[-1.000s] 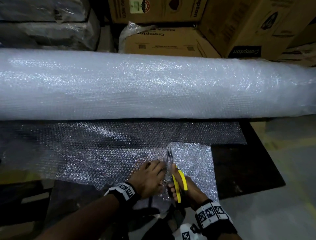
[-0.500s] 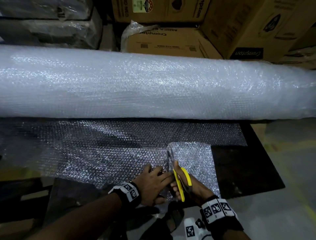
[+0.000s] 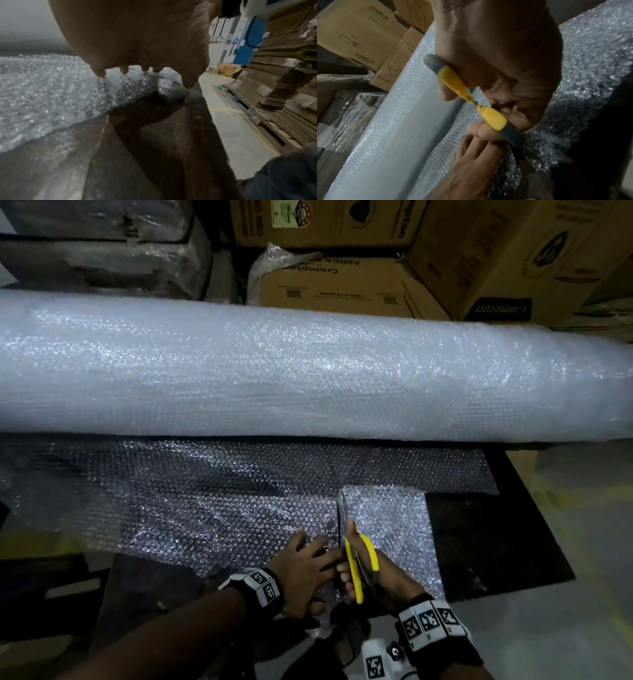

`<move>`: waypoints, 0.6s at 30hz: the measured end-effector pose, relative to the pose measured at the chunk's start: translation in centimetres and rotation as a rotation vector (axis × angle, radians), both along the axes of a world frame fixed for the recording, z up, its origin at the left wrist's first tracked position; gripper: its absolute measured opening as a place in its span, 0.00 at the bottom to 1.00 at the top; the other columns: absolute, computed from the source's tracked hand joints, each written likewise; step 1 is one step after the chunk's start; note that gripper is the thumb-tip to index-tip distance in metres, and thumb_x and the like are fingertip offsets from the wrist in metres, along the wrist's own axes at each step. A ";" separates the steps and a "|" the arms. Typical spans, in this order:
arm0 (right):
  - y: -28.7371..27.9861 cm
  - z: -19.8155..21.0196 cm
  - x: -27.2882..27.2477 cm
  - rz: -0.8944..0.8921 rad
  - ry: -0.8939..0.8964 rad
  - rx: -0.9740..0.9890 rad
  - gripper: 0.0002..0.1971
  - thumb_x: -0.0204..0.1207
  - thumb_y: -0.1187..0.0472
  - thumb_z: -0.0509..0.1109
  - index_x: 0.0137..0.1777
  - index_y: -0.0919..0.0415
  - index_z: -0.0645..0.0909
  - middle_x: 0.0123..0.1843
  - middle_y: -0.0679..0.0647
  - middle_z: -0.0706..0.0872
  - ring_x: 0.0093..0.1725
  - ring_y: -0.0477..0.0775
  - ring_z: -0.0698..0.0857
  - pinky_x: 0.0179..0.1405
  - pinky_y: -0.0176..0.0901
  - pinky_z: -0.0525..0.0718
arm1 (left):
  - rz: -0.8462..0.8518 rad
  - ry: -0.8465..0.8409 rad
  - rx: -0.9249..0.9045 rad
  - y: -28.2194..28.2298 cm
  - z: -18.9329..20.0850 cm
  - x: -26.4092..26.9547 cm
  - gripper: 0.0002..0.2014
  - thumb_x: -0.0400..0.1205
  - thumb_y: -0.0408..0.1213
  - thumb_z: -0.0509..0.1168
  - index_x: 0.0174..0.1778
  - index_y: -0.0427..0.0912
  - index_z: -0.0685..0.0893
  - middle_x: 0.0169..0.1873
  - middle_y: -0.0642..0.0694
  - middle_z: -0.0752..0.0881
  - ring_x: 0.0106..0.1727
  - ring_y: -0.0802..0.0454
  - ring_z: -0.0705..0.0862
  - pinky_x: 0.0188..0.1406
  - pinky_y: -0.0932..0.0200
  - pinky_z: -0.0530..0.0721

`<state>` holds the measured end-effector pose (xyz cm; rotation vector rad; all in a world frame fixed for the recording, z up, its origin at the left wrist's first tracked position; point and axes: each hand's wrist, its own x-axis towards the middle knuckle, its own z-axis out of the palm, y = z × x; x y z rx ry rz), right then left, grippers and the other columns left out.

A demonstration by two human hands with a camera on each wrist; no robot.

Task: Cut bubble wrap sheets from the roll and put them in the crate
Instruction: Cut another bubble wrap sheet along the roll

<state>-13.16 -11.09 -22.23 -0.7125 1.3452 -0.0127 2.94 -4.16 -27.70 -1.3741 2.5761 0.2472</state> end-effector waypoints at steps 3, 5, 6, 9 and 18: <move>-0.2 -0.7 0.6 -0.027 0.014 -0.032 0.42 0.49 0.18 0.65 0.30 0.63 0.77 0.26 0.57 0.77 0.21 0.54 0.77 0.23 0.37 0.77 | 0.010 -0.026 -0.002 0.3 0.1 -0.1 0.31 0.70 0.63 0.62 0.66 0.51 0.78 0.75 0.46 0.70 0.78 0.36 0.66 0.70 0.27 0.68; -0.4 -0.9 1.2 -0.021 0.047 -0.034 0.45 0.41 0.16 0.66 0.29 0.64 0.78 0.24 0.58 0.77 0.20 0.55 0.77 0.23 0.37 0.77 | 0.012 -0.033 0.003 0.3 0.1 -0.3 0.29 0.74 0.61 0.62 0.69 0.50 0.77 0.77 0.45 0.67 0.82 0.35 0.60 0.75 0.26 0.60; -0.5 -1.1 1.3 -0.011 0.058 -0.037 0.46 0.39 0.16 0.65 0.29 0.65 0.78 0.24 0.58 0.78 0.19 0.55 0.78 0.23 0.37 0.77 | 0.022 -0.032 0.023 0.3 0.2 -0.4 0.29 0.76 0.61 0.61 0.70 0.49 0.76 0.77 0.45 0.66 0.83 0.36 0.56 0.77 0.25 0.55; -0.6 -1.6 1.0 0.008 0.071 -0.066 0.45 0.47 0.16 0.66 0.30 0.65 0.80 0.24 0.58 0.80 0.20 0.55 0.79 0.23 0.38 0.78 | 0.030 -0.022 0.025 0.2 0.5 -0.3 0.31 0.75 0.60 0.62 0.72 0.49 0.74 0.78 0.44 0.64 0.83 0.36 0.56 0.76 0.22 0.54; 0.1 -1.7 0.4 -0.071 0.060 -0.201 0.36 0.64 0.26 0.71 0.35 0.66 0.81 0.22 0.56 0.78 0.19 0.52 0.78 0.19 0.35 0.75 | 0.028 -0.062 0.079 0.0 -0.3 -0.2 0.35 0.70 0.64 0.64 0.72 0.50 0.72 0.75 0.44 0.67 0.80 0.33 0.61 0.72 0.21 0.60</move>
